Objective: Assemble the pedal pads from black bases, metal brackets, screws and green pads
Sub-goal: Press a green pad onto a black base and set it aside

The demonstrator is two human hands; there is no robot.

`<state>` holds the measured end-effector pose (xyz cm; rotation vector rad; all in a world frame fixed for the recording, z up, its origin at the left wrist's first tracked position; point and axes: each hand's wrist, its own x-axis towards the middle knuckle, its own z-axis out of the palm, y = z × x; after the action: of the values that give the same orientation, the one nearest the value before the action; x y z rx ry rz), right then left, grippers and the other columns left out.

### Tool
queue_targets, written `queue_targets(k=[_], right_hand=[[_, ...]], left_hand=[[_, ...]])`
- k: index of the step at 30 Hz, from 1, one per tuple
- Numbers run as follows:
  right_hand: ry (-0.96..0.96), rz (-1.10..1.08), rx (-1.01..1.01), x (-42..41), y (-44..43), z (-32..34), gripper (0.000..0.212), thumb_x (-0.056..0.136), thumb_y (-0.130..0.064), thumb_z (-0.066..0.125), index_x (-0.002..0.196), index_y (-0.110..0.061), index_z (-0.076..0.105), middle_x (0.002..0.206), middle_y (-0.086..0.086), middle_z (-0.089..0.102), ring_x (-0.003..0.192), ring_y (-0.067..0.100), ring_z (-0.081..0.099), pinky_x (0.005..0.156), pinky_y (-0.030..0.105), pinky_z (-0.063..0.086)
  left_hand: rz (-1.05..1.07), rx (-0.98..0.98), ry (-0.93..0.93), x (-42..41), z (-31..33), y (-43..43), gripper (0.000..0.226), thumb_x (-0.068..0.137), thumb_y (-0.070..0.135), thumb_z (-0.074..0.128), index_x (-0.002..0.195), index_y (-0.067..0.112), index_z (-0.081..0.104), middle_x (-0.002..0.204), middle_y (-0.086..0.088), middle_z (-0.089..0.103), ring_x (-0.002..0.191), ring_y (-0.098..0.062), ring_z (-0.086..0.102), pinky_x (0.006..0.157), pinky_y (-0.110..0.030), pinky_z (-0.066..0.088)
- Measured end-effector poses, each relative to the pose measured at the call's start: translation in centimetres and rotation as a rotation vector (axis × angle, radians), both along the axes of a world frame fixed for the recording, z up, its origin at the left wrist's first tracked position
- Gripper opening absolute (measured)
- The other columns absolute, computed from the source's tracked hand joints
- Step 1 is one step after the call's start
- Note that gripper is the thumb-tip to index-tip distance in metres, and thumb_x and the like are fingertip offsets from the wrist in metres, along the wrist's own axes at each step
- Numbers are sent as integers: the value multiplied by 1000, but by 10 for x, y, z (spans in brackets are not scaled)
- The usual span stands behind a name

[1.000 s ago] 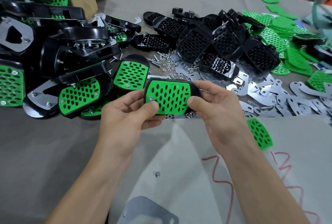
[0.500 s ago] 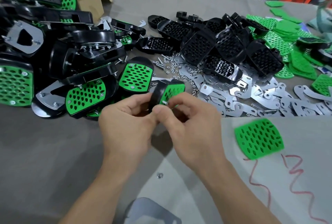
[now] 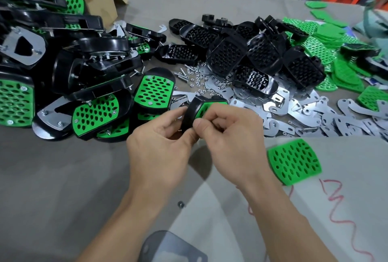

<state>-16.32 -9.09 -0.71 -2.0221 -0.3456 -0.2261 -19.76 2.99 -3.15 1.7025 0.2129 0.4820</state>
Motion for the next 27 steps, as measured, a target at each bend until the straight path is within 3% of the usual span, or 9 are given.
queue_targets(k=[2,4,6,10,12,16,22,24,27], right_hand=[[44,-18,-21,1,1,0,28,83,-18,71,62,-10,55,45,-2,42,45,10,35,49,29,30],[-163,-47,-322,-4,4,2,32,84,-19,69,63,-13,46,48,-6,37,48,16,38,50,33,32],[-241,-41,-417,-7,7,3,34,83,-16,71,63,-16,43,50,-8,34,49,17,36,51,33,30],[189,28,-164,3,5,13,22,78,-14,75,61,-11,61,47,1,54,44,10,38,49,24,34],[354,69,-161,8,0,19,22,78,-16,74,60,-9,64,50,7,59,45,16,42,50,28,36],[-1,-181,-531,11,-15,22,15,73,-26,58,64,-14,60,47,-1,54,53,22,52,51,30,46],[213,-235,-743,33,-47,-2,20,87,-27,58,73,-14,63,66,4,65,74,33,61,62,32,45],[159,-253,-673,33,-46,-5,15,88,-29,61,79,-17,65,65,-2,64,72,26,61,65,32,49],[27,-301,-208,30,-38,7,9,84,-26,65,90,-28,72,70,-13,69,65,8,63,68,29,54]], left_hand=[[-1,54,-6,1,1,0,49,72,26,83,92,68,68,86,34,72,85,7,72,75,-21,60],[-27,-15,39,4,-2,1,40,71,28,81,90,61,72,85,25,76,83,0,75,77,-34,63],[-28,-82,86,6,-7,4,32,69,31,81,88,56,75,84,18,78,81,-7,77,77,-45,64],[-34,-143,117,7,-10,5,27,62,43,80,89,46,78,83,11,79,84,-16,78,81,-52,62],[-13,-136,123,8,-8,6,25,65,36,81,88,46,79,82,12,79,81,-13,77,78,-47,63],[55,-222,144,13,-8,11,30,78,5,80,78,35,81,77,6,78,68,-9,75,61,-25,60],[61,-426,183,9,0,15,21,88,-2,73,88,19,76,81,-3,79,69,-22,77,60,-23,59],[45,-502,190,8,2,17,15,88,-1,72,93,13,76,83,-6,79,67,-22,76,60,-25,59],[-8,-561,206,8,5,17,12,89,-1,71,97,7,75,82,-10,79,63,-21,74,59,-26,60]])
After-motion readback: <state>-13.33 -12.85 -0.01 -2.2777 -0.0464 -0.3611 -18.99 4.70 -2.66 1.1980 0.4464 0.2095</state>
